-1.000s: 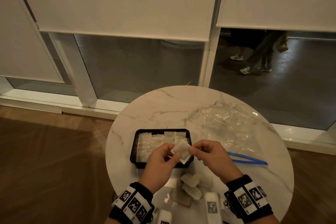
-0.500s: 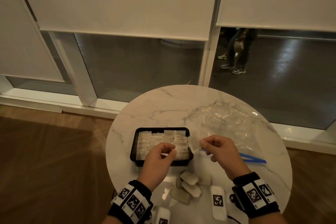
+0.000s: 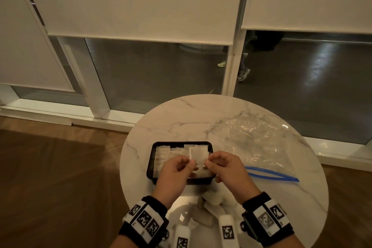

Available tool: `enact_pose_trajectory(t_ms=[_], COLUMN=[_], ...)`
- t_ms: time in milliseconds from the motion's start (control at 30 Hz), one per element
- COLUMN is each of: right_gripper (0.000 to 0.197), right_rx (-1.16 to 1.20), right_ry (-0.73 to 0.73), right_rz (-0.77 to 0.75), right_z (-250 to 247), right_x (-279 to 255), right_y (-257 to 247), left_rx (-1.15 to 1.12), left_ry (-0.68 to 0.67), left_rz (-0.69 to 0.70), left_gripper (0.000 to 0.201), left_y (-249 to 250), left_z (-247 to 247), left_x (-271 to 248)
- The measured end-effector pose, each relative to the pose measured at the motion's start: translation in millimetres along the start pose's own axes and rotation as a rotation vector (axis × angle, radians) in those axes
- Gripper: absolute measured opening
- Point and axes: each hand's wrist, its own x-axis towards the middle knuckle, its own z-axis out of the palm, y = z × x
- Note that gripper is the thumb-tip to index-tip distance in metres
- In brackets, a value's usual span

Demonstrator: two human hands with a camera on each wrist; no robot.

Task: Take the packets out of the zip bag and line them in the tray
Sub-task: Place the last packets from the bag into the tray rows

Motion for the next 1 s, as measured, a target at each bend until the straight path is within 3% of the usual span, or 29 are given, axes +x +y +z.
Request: enact_pose_trajectory(t_ms=[67,167,267,367,433,533,667,1000], right_gripper=[0.007,0.005,0.005,0.017,0.023,0.023,0.017,0.018], right_rx=[0.009,-0.054,-0.402,-0.824,-0.932,-0.988,-0.997,-0.956], right_ry=[-0.005,0.082,0.194,0.081,0.008,-0.055,-0.135,-0.134], right_rz=[0.005,-0.102,-0.250,-0.342,-0.328,-0.318,-0.286,-0.265], right_z=[5,9,7,8,11,16,19,20], right_x=[1,5,10,16,18,19,24,31], right_y=[1,8,24,44,53,60,64,72], left_rx=[0.005,0.109,0.367,0.736,0.863,0.953,1.057,1.178], left_ry=[0.042,0.071,0.126,0.191,0.183,0.118,0.007,-0.130], left_rz=[0.022,0.079,0.052,0.010,0.010,0.025,-0.008,-0.101], left_gripper=[0.013,0.012,0.006,0.010,0.007,0.005,0.016,0.019], left_y=[2,3,-2,-10,-11,-14,-22,-27], left_z=[-6,-19,-40,-58,-61,-62,-64,-57], left_x=[2,8,21,36,42,50,60,79])
